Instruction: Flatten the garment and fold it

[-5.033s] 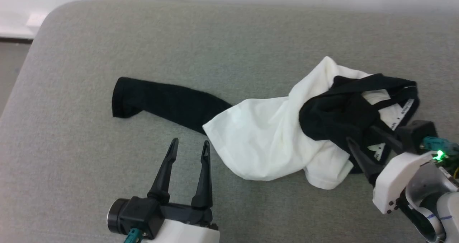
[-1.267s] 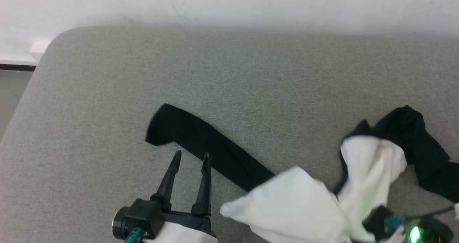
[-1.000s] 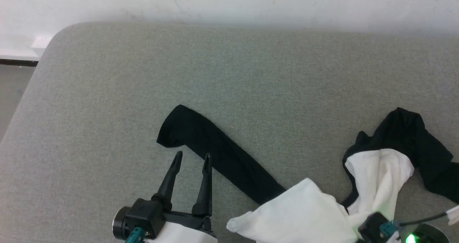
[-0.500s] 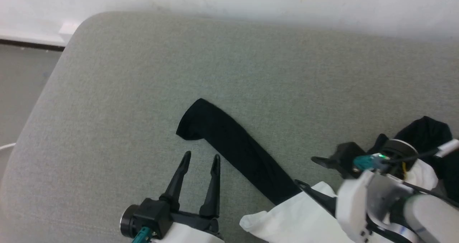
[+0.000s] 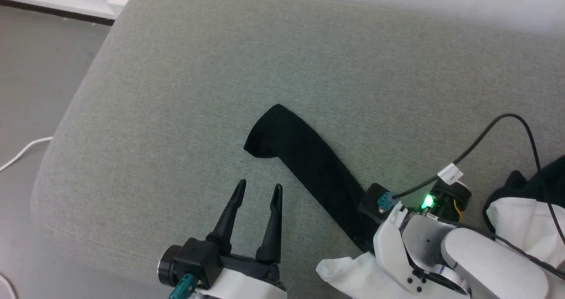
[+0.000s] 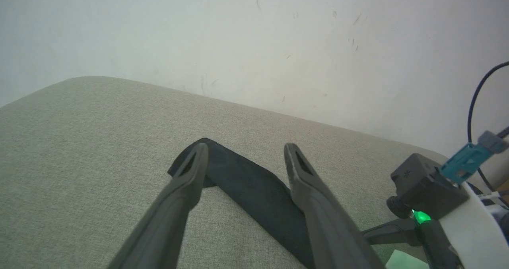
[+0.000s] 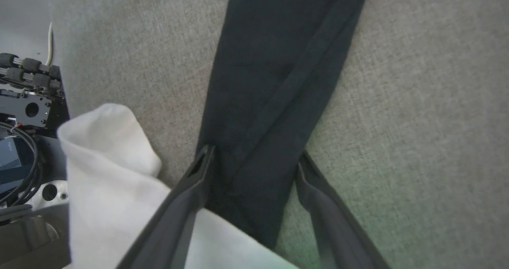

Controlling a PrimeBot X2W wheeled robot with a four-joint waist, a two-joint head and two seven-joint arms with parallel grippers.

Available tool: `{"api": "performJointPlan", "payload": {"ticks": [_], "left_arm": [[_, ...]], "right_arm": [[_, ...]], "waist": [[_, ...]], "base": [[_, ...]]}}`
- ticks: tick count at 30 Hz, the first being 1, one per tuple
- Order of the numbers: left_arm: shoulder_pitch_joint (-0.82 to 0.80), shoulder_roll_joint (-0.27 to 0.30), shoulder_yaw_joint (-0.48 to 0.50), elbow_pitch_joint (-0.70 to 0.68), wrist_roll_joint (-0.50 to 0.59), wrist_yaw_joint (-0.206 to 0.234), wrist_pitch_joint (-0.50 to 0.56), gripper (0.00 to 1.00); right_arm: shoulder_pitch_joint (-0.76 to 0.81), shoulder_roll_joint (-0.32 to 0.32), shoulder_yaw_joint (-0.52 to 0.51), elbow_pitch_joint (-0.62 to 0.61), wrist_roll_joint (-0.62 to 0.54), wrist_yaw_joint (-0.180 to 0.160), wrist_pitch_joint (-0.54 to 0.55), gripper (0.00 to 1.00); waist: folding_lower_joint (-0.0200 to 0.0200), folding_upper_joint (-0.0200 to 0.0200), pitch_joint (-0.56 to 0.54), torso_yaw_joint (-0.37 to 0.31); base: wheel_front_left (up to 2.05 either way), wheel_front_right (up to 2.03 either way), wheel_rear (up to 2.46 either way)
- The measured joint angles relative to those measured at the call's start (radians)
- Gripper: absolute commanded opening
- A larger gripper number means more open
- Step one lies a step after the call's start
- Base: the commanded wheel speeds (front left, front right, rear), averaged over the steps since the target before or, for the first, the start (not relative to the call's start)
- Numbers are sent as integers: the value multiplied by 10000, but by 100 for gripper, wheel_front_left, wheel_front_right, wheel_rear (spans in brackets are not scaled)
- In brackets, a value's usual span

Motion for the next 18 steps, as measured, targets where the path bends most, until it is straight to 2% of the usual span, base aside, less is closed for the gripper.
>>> {"api": "performJointPlan", "payload": {"ticks": [1,2,3,7,11,18], "left_arm": [[0,0,-23,6,-13,8,0,100],[-1,0,-42,12,-50,13,0,100],[-2,0,-67,17,-75,46,0,100],[-11,0,-128,21,-155,65,0,100],[-14,0,-132,4,-155,111,0,100],[-233,-2,-328,-213,-196,188,0,100]], "right_arm": [[-51,36,52,48,94,0,-6,48],[-68,75,52,109,174,0,-44,7],[-71,86,50,171,234,0,-104,0],[-95,77,-67,244,324,17,-550,0],[-546,-128,-874,107,167,15,-1202,0],[-3584,-1116,-1992,-445,-968,13,-1429,0]], "waist": [[1,0,10,47],[1,0,16,87],[1,0,20,121],[1,0,-8,199],[1,0,-47,245],[1,0,-6,457]], "base": [[0,0,0],[0,0,0],[0,0,0],[0,0,0],[0,0,0],[0,0,0]]}}
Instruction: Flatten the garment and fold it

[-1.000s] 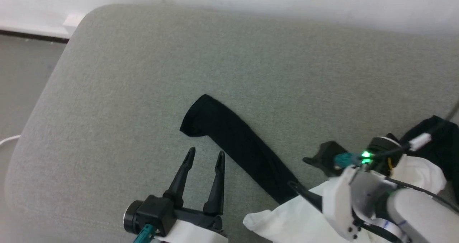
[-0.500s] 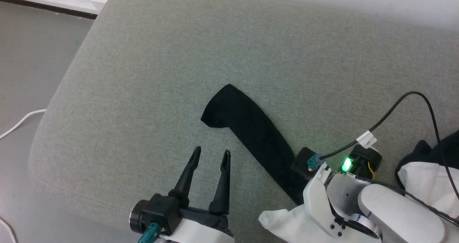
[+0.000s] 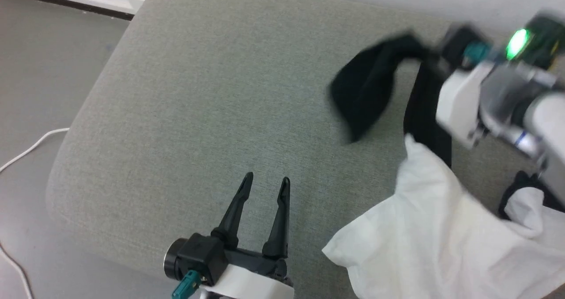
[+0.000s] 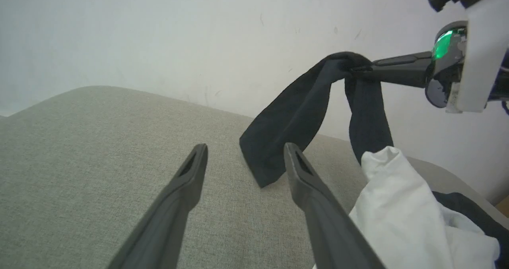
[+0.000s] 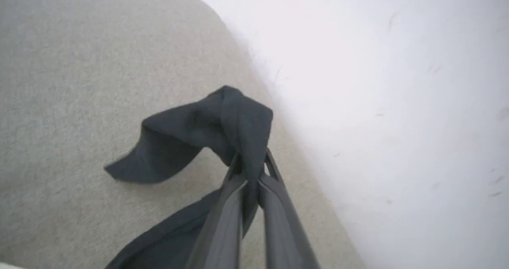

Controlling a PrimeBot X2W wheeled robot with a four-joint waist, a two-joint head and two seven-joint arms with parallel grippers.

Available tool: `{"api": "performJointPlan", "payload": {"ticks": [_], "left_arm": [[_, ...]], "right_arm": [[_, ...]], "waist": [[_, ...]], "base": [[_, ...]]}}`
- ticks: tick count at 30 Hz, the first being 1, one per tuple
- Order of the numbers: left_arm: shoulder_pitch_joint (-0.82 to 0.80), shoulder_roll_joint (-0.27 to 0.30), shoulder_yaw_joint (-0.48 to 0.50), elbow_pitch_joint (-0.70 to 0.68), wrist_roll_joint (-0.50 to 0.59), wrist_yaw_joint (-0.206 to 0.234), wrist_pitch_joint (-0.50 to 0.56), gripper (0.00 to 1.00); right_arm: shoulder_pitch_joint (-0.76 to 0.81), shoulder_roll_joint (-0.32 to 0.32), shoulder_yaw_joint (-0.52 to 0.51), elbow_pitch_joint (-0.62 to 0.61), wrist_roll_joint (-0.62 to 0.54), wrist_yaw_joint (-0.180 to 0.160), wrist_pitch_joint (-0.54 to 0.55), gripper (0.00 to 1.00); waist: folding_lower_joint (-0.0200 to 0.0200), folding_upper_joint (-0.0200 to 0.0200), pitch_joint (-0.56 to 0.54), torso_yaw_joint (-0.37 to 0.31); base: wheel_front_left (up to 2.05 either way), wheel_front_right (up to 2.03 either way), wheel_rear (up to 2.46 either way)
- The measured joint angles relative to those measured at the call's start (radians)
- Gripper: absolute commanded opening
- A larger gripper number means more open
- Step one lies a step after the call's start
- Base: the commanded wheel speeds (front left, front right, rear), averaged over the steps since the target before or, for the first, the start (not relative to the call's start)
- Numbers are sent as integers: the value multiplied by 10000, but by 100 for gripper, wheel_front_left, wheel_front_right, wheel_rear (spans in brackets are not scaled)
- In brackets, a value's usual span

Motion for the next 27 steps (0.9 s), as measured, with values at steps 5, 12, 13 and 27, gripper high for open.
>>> {"api": "performJointPlan", "payload": {"ticks": [5,12,13,27], "left_arm": [[-9,2,-117,-31,-146,58,0,100],[-417,0,-581,-79,-454,151,0,100],[-459,2,-652,-82,-508,173,0,100],[-798,2,-815,-242,-529,483,0,100]], "right_arm": [[-1744,-2,420,71,-123,2,370,0],[-2980,-184,1216,2042,-284,2,418,0],[-3029,-178,1237,2422,-240,0,414,0],[-2959,301,1862,4245,562,2,-389,100]], "waist": [[-2,0,87,204],[-1,0,440,718],[-1,0,507,817],[0,0,1385,1352]], "base": [[0,0,0],[0,0,0],[0,0,0],[0,0,0]]}}
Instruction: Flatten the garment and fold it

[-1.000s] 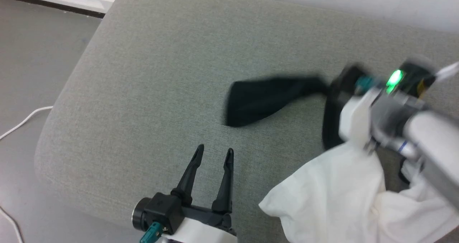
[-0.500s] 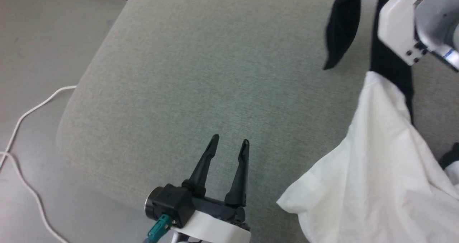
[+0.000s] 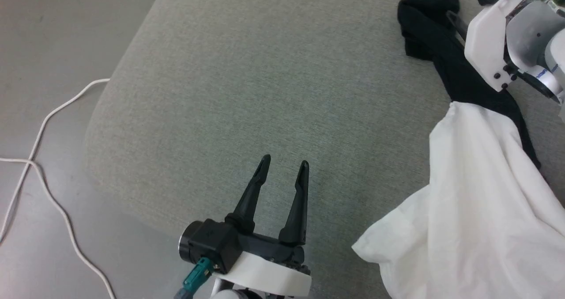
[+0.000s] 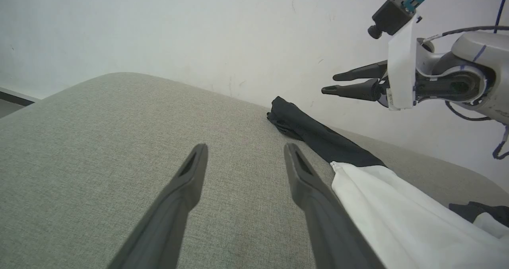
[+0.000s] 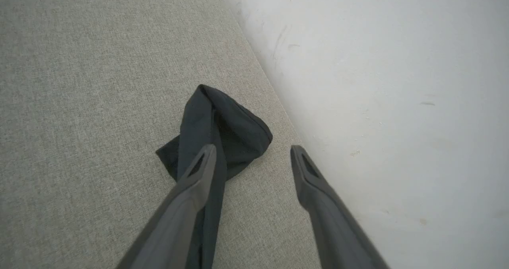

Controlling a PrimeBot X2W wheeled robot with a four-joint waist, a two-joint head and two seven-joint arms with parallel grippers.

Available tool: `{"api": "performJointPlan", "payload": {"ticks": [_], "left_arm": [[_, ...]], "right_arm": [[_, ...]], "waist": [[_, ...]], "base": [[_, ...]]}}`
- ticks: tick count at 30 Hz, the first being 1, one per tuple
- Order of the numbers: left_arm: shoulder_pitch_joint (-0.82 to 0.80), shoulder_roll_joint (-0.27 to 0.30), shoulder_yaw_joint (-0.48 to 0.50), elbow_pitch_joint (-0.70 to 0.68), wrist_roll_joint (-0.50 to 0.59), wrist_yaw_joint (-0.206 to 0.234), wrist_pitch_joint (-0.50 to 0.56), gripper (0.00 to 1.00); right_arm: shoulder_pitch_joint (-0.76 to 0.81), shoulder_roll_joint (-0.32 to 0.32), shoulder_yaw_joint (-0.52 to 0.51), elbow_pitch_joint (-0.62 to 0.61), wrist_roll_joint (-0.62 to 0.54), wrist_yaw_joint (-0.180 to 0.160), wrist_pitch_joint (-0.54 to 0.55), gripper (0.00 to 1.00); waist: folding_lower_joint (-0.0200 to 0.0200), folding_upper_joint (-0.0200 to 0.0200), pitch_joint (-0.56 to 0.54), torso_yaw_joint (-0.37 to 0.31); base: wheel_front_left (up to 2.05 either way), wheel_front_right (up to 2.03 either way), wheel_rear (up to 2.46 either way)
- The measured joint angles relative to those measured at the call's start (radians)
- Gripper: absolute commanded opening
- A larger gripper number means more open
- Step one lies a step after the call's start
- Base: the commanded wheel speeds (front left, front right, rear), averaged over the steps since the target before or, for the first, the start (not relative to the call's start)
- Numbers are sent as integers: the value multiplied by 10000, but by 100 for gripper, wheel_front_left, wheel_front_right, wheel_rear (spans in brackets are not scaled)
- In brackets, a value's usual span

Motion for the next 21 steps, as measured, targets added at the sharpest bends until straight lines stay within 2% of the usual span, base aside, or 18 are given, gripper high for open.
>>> {"api": "performJointPlan", "payload": {"ticks": [5,10,16,19,21], "left_arm": [[-20,0,186,123,257,-6,0,100],[9,10,569,278,594,-136,0,100],[359,186,953,364,683,-288,0,100],[598,328,1083,405,683,-357,0,100],[755,441,1114,439,685,-359,-2,100]], "right_arm": [[6,77,-529,-224,171,0,-938,100],[1091,86,-2251,-978,201,0,-1919,100],[4447,142,-5338,-2600,-318,-2,-2610,100],[6576,719,-7363,-3850,-951,-4,-2769,100],[8074,1361,-8713,-4865,-1559,-4,-2767,100]], "waist": [[0,0,-57,-382],[-1,0,-307,-1006],[-2,0,-810,-1971],[-3,1,-1082,-2460],[-3,1,-1267,-2775]], "base": [[0,0,0],[0,0,0],[0,0,0],[0,0,0],[0,0,0]]}}
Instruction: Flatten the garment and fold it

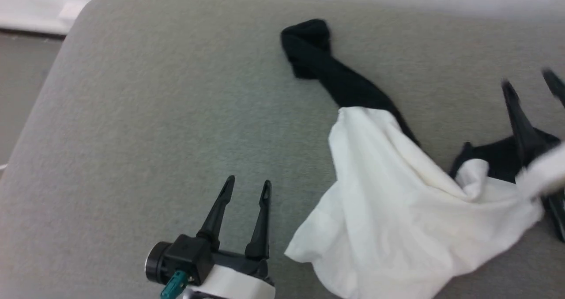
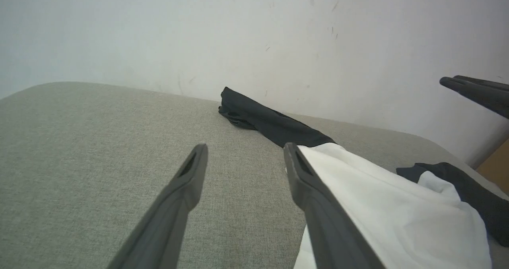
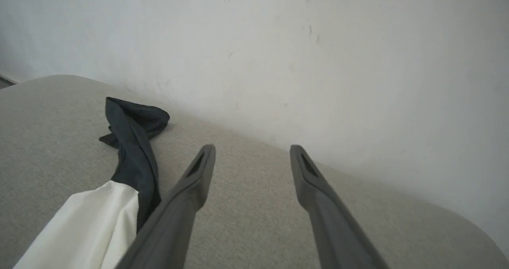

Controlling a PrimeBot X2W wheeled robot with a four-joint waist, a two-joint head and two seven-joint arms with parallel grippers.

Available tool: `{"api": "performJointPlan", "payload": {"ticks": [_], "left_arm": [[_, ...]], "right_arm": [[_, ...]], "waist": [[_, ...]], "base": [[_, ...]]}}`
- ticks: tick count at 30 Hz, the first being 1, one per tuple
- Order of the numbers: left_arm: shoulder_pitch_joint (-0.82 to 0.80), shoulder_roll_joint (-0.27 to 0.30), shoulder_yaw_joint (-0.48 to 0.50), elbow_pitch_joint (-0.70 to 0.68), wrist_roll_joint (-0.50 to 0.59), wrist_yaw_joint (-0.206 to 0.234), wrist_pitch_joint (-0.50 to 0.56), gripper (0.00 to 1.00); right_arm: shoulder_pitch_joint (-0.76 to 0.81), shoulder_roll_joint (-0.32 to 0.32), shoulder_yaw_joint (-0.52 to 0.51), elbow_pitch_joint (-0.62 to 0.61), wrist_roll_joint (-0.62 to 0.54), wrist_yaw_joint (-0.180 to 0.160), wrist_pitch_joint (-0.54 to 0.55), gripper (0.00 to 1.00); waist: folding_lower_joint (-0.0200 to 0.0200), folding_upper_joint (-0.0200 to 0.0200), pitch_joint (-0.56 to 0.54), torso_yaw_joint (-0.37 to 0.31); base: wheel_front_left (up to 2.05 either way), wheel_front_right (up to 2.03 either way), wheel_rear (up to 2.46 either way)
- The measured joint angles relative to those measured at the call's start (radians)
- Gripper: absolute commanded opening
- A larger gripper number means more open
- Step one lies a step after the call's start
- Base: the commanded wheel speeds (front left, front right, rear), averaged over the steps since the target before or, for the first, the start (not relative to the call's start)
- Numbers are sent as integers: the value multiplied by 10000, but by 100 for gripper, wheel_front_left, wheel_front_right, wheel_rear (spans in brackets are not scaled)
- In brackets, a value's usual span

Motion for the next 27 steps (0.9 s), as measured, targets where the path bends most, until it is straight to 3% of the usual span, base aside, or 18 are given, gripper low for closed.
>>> {"api": "performJointPlan", "payload": {"ticks": [4,9,14,18,27], "left_arm": [[154,178,38,10,10,0,31,100],[165,349,71,-75,10,2,249,100],[137,671,6,-17,15,-21,1124,100],[-170,1009,-453,495,102,-368,2792,100],[-1583,1158,-1586,1697,414,-1145,5881,100]], "right_arm": [[2830,1708,-1944,-2192,-1250,-8,8,100],[4990,3695,-2803,-3929,-1925,-8,0,100],[5362,3986,-2947,-4506,-1969,-10,-84,100],[5334,4023,-2982,-4715,-2019,-8,-84,100],[5159,4056,-2731,-4765,-1871,-10,104,100]], "waist": [[-2,0,-364,-570],[-2,0,-747,-1145],[-1,0,-956,-1631],[0,0,-905,-1813],[2,0,-381,-1700]], "base": [[0,0,0],[0,0,0],[0,0,0],[0,0,0],[0,0,0]]}}
